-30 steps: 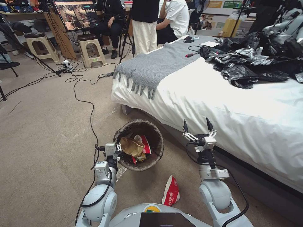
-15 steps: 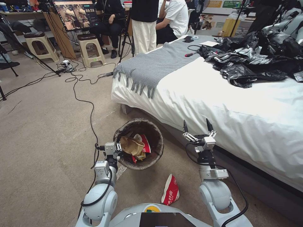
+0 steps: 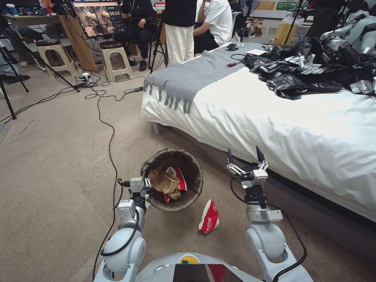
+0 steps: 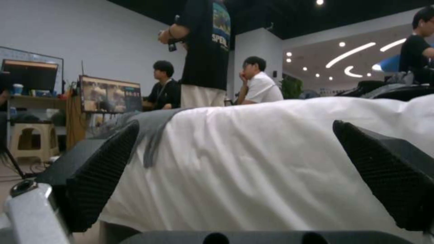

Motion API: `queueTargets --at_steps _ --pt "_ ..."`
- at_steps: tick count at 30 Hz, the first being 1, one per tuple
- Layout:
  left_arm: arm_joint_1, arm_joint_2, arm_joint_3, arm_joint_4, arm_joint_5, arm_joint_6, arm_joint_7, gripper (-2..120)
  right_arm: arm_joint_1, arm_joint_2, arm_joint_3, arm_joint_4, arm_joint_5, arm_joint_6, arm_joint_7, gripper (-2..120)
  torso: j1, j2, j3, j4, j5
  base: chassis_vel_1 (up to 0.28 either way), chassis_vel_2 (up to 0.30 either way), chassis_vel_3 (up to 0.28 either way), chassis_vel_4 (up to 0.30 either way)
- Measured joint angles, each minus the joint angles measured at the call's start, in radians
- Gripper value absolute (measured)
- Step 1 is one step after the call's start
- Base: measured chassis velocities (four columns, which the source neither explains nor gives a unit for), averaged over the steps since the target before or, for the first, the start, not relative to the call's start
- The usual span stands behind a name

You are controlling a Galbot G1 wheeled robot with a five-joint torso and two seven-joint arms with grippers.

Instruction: Pick up the trash bin, then pick up the garbage from the floor and place it into the trash bin.

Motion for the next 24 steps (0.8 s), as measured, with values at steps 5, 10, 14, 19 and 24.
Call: queueTargets --at_steps 5,10,14,19,24 --pt "-0.003 0.001 -0.009 -0.003 -0.006 0.001 -0.001 2 0.011 -0.005 -0.002 -0.003 -0.051 0.010 0.009 100 0.000 0.000 0.000 -0.0002 0.0000 -0.028 0.017 0.022 -0.031" --pt "-0.016 0.002 -0.026 -0.010 -0.022 0.007 -0.005 2 0.013 -0.023 -0.045 0.020 -0.046 -0.069 0.054 100 0.000 0.000 0.000 -0.0003 0.0000 0.000 0.000 0.000 0.000" --pt "-0.032 0.005 -0.045 -0.019 -0.044 0.015 -0.013 2 0.029 -0.049 -0.096 0.048 0.006 -0.223 0.110 100 0.000 0.000 0.000 -0.0003 0.0000 0.000 0.000 0.000 0.000" --pt "-0.042 0.008 -0.062 -0.027 -0.062 0.022 -0.020 2 0.073 -0.091 -0.169 0.053 0.150 -0.440 0.191 100 0.000 0.000 0.000 -0.0003 -0.0001 0.000 0.000 0.000 0.000" --pt "-0.043 0.007 -0.067 -0.034 -0.066 0.023 -0.023 2 0.122 -0.147 -0.265 -0.033 0.322 -0.655 0.272 100 0.000 0.000 0.000 -0.0001 0.0001 0.000 0.000 0.000 0.000"
